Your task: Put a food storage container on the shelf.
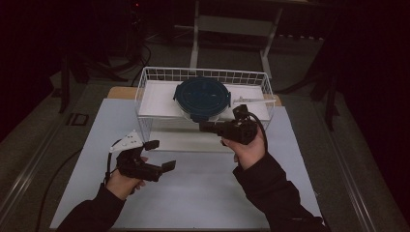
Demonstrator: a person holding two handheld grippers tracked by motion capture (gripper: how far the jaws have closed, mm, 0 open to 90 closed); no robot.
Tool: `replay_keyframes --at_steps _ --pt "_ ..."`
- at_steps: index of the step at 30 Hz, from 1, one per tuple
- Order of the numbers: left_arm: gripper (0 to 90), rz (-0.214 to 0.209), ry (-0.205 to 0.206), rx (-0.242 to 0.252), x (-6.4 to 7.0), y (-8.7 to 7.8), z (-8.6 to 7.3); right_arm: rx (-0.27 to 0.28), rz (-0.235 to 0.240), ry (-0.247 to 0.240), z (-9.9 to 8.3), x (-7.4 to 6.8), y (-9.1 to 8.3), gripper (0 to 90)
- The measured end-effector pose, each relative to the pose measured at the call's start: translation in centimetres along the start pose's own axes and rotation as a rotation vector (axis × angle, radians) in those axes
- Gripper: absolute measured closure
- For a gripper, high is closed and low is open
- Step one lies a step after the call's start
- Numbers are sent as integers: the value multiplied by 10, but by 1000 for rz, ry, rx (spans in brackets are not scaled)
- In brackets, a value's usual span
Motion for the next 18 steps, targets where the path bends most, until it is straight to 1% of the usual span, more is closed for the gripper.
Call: replay_keyframes --at_steps 1,2,4,5,7,8,10,12,14,15,17,18 --pt "6 -3 0 0 1 1 -3 3 -4 4 1 2 1 899" --pt "6 -7 10 1 1 4 -8 4 -6 7 2 3 2 899" --pt "6 -3 22 -5 1 8 -16 13 -6 17 3 7 3 899" --pt "6 -1 24 -2 2 9 -20 12 -13 11 4 9 4 899" --pt "6 3 19 -9 1 10 -28 20 -7 17 6 10 5 900" --pt "6 0 4 7 1 11 -33 20 -12 16 6 10 5 899" --pt "7 5 -8 20 1 11 -39 23 -16 18 8 10 6 899" --pt "7 11 -17 34 2 10 -44 18 -20 11 9 10 7 899" --pt "6 15 -12 35 2 10 -45 22 -20 12 10 10 7 900" --pt "7 20 -1 44 4 9 -49 25 -32 6 11 10 7 900" --pt "6 23 24 57 6 8 -51 29 -33 12 12 12 8 899" --pt "6 30 43 62 8 8 -53 29 -32 14 12 13 7 900"
Point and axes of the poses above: each handheld gripper's, and its own axes: y roughly forward along the jaws, z roughly out of its top, x roughly to its right, the point moved 4 cm from there along y, roughly forward along the jaws, and after that the axes turned 9 degrees about -x, right-handed, at the moved point
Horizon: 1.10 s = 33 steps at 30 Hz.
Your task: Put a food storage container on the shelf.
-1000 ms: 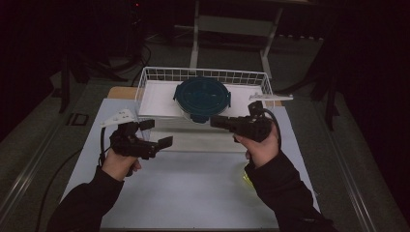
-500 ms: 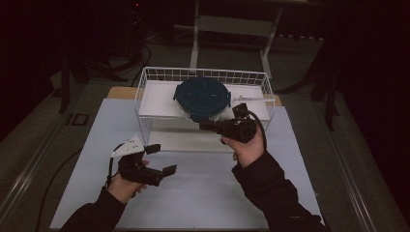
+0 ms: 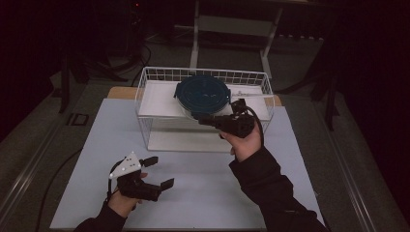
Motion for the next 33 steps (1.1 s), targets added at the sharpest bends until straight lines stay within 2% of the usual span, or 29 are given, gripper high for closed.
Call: replay_keyframes --at_steps 4,7,12,20,21,26,30,33 --pt "6 -21 19 14 2 1 -4 9 -10 6 3 6 0 900" --pt "7 -23 19 32 3 1 -3 12 -28 19 6 12 0 900" --pt "7 -15 40 51 3 1 -2 7 -48 35 9 19 3 899" --pt "7 -28 41 55 4 1 -2 15 -67 65 17 28 4 899" --pt "7 -33 37 60 3 0 -3 19 -59 70 18 30 4 900" --pt "7 -34 32 52 2 1 -4 15 -59 63 19 29 5 899" --pt "7 -44 40 38 4 2 -5 8 -47 78 17 28 5 886" --pt "11 -52 41 34 5 2 -4 3 -58 64 13 27 3 869"
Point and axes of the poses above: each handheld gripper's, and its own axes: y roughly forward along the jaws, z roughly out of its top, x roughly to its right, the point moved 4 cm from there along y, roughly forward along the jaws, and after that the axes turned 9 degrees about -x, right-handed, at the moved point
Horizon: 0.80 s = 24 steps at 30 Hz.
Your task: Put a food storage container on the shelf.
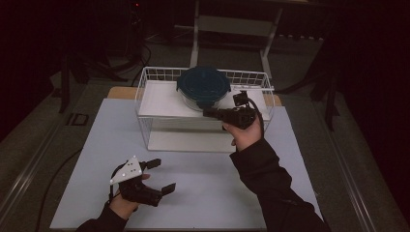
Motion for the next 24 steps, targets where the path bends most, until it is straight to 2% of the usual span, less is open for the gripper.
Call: replay_keyframes --at_steps 6,9,10,11,12,13,15,18,20,21,23,24 --pt "12 -19 0 11 3 -6 4 1 -18 -27 -14 1 -11 816" --pt "12 -21 -1 10 4 -7 4 1 -29 -54 -21 1 -16 745" --pt "12 -22 -2 9 4 -7 4 -1 -34 -64 -24 1 -18 688" --pt "12 -22 -2 9 4 -7 4 -1 -34 -64 -24 1 -18 688" --pt "12 -26 -1 4 3 -7 3 0 -32 -80 -30 1 -22 603" --pt "12 -28 -1 1 4 -8 3 -1 -30 -87 -32 1 -23 557" --pt "12 -33 -1 -1 5 -8 2 4 -32 -97 -36 2 -26 507" --pt "12 -39 4 -7 6 -9 2 23 -48 -125 -45 2 -33 369" --pt "12 -47 5 -5 6 -10 1 32 -32 -124 -50 3 -36 277" --pt "12 -46 3 -6 6 -10 1 33 -15 -134 -54 4 -38 249" --pt "12 -47 0 -8 6 -10 0 42 -15 -130 -60 6 -41 224" --pt "12 -47 0 -11 6 -10 -1 46 3 -127 -64 7 -44 175"
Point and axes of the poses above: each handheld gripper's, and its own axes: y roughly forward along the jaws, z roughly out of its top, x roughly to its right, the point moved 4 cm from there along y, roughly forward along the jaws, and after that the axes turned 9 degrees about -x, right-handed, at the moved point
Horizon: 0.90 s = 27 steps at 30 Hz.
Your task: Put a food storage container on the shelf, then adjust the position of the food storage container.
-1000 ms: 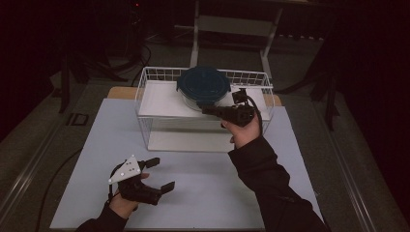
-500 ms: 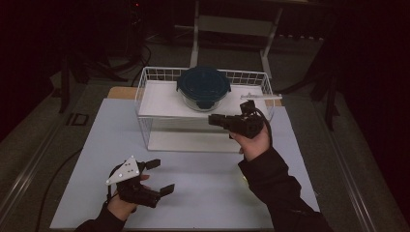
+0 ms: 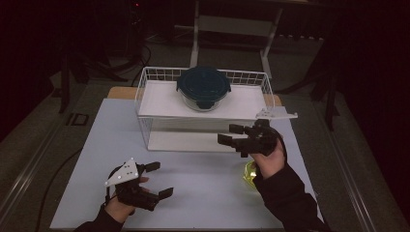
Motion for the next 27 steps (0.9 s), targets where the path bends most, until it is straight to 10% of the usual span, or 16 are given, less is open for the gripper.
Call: replay_keyframes --at_steps 11,27 --pt "12 -3 15 -20 2 3 -2 34 -64 -110 -37 12 -30 158" --pt "12 -16 15 -27 2 6 -4 55 -190 -23 -86 57 -79 236"
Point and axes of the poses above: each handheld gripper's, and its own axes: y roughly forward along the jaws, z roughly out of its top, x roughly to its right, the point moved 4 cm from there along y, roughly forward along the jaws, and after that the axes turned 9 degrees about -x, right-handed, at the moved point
